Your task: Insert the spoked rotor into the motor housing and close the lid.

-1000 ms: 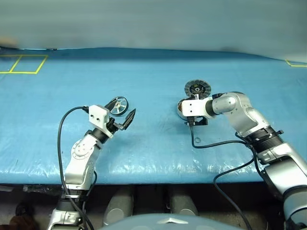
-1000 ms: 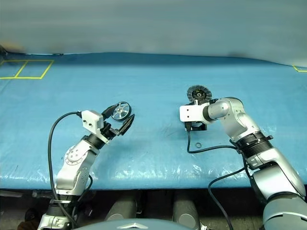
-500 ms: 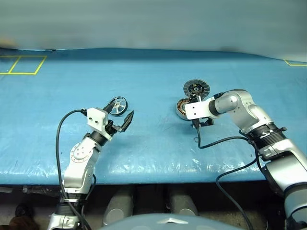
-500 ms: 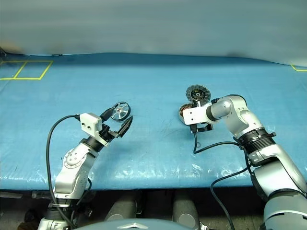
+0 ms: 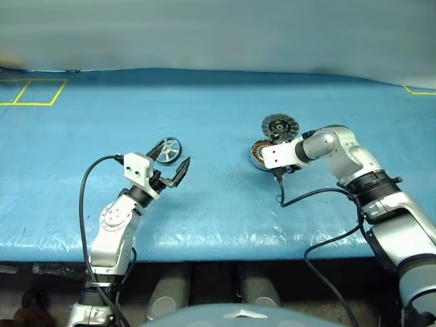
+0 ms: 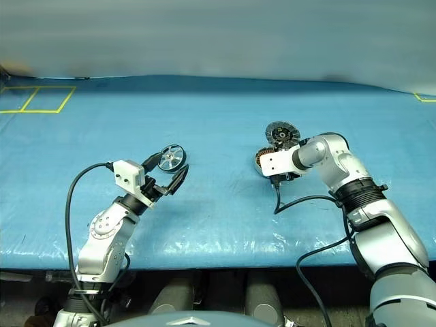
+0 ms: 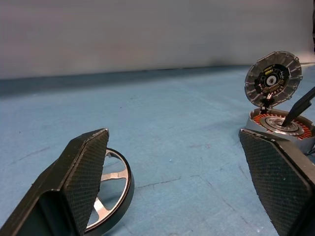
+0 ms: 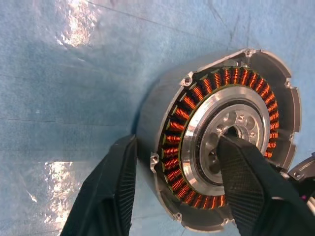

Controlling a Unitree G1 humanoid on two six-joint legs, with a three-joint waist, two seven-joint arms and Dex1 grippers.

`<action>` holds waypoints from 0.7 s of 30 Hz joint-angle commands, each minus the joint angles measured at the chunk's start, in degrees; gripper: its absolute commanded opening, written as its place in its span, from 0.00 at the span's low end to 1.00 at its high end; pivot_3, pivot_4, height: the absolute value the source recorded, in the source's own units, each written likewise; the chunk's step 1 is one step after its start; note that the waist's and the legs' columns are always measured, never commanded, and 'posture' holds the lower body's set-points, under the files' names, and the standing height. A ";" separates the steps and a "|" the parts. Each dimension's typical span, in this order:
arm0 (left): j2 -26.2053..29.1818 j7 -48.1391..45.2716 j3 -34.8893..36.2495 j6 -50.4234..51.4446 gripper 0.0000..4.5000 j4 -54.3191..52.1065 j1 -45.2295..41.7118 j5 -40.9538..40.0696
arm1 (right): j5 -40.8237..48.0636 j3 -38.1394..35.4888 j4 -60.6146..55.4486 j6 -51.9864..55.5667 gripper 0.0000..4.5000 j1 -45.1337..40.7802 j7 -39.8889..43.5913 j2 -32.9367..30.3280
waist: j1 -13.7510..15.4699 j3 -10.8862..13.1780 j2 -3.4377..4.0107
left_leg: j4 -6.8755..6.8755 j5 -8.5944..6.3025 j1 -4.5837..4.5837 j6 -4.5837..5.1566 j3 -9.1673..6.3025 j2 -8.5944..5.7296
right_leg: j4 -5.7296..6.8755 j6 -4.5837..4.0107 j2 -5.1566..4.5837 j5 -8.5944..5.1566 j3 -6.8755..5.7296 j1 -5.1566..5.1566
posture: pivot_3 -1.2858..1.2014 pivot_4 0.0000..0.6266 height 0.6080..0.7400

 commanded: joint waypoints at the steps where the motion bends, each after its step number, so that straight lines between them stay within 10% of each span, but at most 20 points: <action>1: 0.04 0.38 0.60 -1.21 1.00 -2.66 -0.02 0.19 | -0.45 -0.29 0.98 -0.64 0.59 -0.41 0.16 0.36 | 0.01 0.00 0.00 | 0.01 0.00 0.00 0.00 0.00 0.00 | 0.00 0.00 0.00 0.00 0.00 0.01 | 0.52 0.24 1.00; 21: 1.45 0.61 2.41 -0.72 1.00 -2.33 -0.07 -0.17 | -2.15 0.43 -30.29 1.45 0.47 11.74 -0.28 2.93 | -0.05 -0.01 -0.02 | -0.02 0.00 0.02 -0.02 -0.01 0.06 | 0.05 0.05 0.04 -0.01 0.02 -0.05 | 0.52 0.24 1.00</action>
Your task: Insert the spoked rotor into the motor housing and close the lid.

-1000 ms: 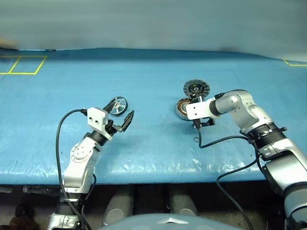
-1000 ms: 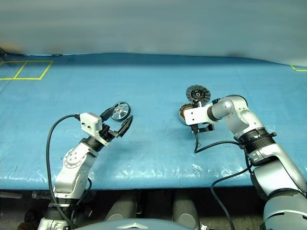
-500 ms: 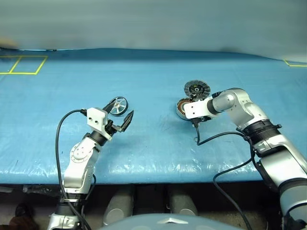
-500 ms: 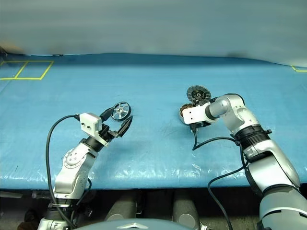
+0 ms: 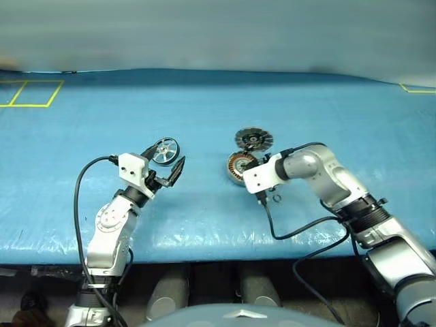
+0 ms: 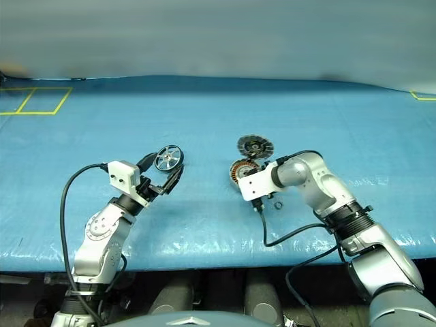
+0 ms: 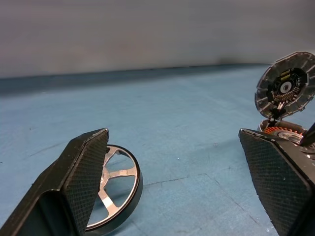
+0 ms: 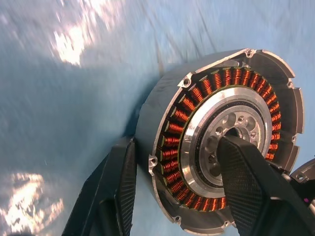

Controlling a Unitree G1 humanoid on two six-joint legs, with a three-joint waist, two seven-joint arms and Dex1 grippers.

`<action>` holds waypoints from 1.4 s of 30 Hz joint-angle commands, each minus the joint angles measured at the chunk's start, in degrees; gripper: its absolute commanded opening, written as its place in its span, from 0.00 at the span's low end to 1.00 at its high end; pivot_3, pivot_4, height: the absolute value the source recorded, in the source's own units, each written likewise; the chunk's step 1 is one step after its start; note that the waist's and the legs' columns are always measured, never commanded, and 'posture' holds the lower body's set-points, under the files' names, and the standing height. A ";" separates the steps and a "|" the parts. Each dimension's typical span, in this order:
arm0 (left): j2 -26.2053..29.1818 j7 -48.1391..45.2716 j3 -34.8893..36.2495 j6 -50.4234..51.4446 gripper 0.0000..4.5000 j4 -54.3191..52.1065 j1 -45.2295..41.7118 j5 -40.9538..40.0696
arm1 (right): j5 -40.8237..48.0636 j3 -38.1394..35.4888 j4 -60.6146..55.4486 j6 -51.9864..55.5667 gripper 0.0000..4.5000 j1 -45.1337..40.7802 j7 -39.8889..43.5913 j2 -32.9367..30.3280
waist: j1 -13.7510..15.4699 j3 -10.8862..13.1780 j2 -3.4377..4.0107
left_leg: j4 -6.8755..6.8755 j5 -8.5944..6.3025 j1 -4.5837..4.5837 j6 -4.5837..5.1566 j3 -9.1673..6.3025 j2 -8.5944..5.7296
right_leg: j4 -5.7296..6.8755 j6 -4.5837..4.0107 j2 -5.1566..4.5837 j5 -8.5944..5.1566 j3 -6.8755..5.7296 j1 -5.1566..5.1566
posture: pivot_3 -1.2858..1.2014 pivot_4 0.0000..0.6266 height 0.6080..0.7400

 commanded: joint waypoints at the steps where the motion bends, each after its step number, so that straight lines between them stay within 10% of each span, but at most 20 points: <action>1: 0.88 -0.29 1.11 -0.68 1.00 -2.08 -0.71 -0.14 | -0.55 0.50 -6.59 -0.64 0.47 -0.06 0.95 0.41 | 0.15 0.00 0.00 | 0.02 0.00 -0.01 0.00 0.00 -0.01 | -0.01 0.04 0.00 -0.03 0.00 0.00 | 0.52 0.24 1.00; 28: 1.05 0.72 1.52 -0.98 1.00 -3.02 0.25 -0.18 | -2.31 6.51 -9.38 -6.24 0.47 -0.73 4.26 4.58 | 0.14 0.00 -0.01 | 0.03 0.01 -0.01 -0.02 -0.04 -0.03 | 0.00 0.02 -0.01 0.01 -0.02 0.00 | 0.52 0.24 1.00; 35: 0.95 0.80 1.52 -1.04 1.00 -3.03 0.41 -0.18 | -0.49 3.68 -10.46 -4.75 0.97 -0.74 1.99 5.22 | 0.19 0.00 -0.02 | 0.04 0.02 0.02 -0.02 -0.05 -0.03 | 0.00 0.08 -0.01 -0.07 -0.02 0.05 | 0.52 0.24 1.00; 42: 0.94 0.77 1.54 -1.09 1.00 -2.86 0.58 -0.36 | 4.38 0.00 -17.43 -0.51 0.99 1.13 3.80 3.73 | 0.20 0.00 -0.02 | 0.04 0.02 0.00 -0.03 -0.07 -0.03 | -0.01 0.07 -0.02 -0.05 -0.02 0.02 | 0.52 0.24 1.00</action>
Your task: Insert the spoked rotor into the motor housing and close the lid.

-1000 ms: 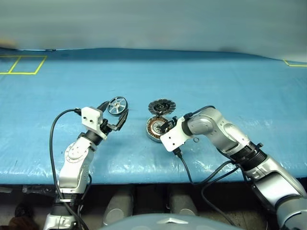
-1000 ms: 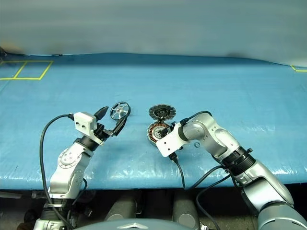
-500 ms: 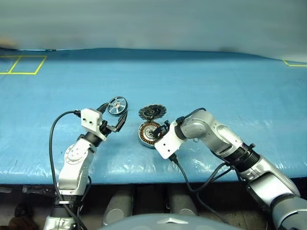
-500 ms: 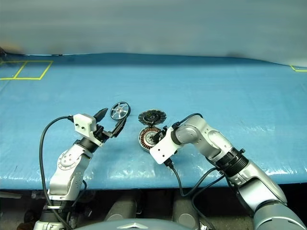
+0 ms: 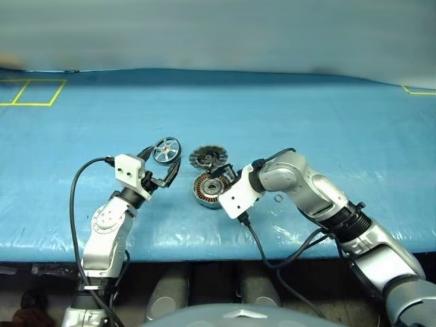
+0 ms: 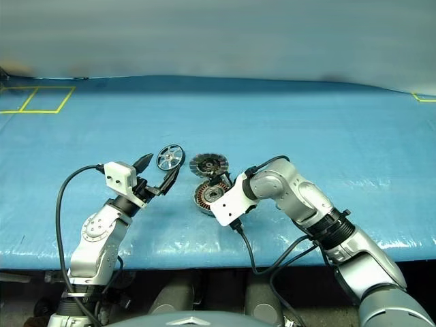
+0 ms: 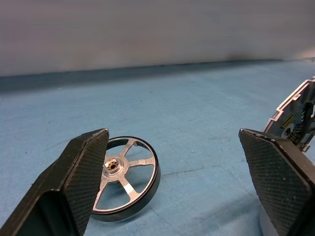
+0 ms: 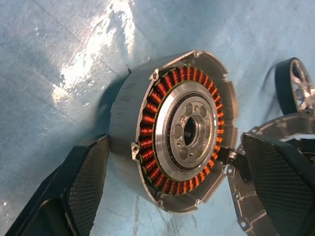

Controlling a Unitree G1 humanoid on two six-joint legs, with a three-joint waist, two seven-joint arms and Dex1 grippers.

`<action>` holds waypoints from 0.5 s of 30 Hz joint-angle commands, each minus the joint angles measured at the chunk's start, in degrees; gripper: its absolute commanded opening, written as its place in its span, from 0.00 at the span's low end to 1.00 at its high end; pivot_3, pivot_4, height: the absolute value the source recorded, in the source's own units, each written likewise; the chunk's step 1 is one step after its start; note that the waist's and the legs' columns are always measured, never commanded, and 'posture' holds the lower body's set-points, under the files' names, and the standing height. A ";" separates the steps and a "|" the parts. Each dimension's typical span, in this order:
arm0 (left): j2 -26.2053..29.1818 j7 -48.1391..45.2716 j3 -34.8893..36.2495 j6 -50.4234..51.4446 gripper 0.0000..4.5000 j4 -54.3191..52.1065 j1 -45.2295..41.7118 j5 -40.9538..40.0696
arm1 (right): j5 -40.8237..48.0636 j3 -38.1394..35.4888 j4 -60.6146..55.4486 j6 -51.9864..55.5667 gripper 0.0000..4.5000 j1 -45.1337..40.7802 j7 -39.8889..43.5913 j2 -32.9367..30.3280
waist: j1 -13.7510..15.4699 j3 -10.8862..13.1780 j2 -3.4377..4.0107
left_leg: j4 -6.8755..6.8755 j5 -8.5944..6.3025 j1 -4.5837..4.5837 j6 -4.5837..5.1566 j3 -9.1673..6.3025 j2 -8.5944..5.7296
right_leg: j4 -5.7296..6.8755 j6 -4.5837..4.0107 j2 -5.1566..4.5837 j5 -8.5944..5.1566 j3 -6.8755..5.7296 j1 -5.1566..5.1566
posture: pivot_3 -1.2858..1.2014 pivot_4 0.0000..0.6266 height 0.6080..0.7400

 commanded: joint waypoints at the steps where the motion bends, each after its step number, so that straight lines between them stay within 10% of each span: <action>1: 0.01 0.07 0.87 -1.08 1.00 -2.74 -0.27 -0.25 | 5.48 -3.65 -7.36 3.36 0.99 1.53 1.96 -0.78 | 0.00 0.00 0.00 | 0.00 0.00 0.00 0.00 0.00 0.00 | 0.00 0.00 0.00 0.00 0.00 0.00 | 0.52 0.24 1.00; 15: 0.29 -2.92 -0.59 -0.48 1.00 -2.58 -0.04 -1.38 | 16.73 -21.66 -19.20 27.88 0.99 19.91 -10.32 1.21 | 0.62 -0.03 -0.05 | -0.01 0.00 -0.04 0.00 -0.04 0.01 | 0.00 -0.10 -0.10 -0.21 -0.01 -0.01 | 0.52 0.24 1.00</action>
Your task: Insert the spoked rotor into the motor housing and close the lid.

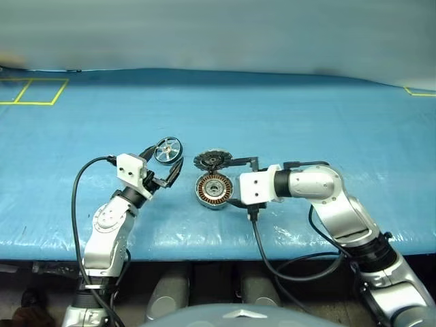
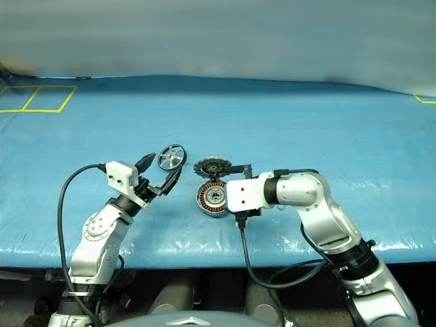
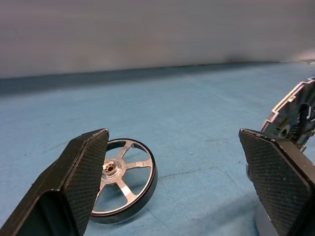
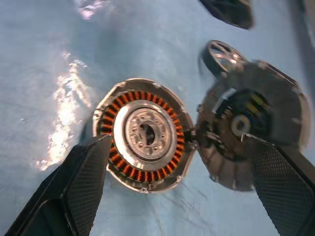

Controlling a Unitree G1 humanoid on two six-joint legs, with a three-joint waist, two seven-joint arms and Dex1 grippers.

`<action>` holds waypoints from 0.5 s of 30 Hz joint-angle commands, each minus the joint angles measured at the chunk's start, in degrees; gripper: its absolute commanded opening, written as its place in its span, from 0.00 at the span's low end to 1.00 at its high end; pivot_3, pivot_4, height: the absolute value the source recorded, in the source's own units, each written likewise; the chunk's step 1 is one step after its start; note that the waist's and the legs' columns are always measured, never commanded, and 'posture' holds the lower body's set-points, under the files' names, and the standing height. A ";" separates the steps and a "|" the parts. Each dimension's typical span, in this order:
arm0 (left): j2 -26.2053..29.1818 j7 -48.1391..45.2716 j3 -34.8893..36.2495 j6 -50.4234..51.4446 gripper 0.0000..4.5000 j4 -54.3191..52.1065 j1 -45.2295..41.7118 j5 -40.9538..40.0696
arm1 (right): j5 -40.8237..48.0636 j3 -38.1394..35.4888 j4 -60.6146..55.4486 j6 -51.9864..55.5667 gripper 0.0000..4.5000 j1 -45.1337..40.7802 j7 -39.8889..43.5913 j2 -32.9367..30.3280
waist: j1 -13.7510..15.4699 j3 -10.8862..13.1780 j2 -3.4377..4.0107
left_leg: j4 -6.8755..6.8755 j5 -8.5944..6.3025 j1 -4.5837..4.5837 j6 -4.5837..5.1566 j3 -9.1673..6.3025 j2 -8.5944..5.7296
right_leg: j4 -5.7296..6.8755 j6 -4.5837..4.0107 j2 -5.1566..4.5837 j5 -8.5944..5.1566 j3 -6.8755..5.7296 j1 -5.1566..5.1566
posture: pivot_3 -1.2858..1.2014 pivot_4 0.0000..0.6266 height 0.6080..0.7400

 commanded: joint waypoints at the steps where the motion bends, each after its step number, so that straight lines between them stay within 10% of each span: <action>1: 0.48 -1.99 -0.20 -0.54 1.00 -2.72 0.73 -1.25 | 2.54 -6.03 -2.23 5.61 0.99 4.50 -4.90 0.28 | 0.16 0.00 0.00 | 0.00 0.00 -0.01 0.00 0.01 0.00 | -0.01 -0.01 0.00 0.00 0.00 -0.01 | 0.52 0.24 1.00; 15: 2.16 -8.37 -1.28 0.78 1.00 -3.65 1.86 -4.09 | 16.69 -21.46 3.77 14.17 0.99 20.45 -9.39 -2.03 | -0.16 0.00 0.01 | 0.01 -0.01 0.02 0.02 0.13 0.10 | 0.00 0.02 -0.15 -0.04 0.01 0.03 | 0.52 0.24 1.00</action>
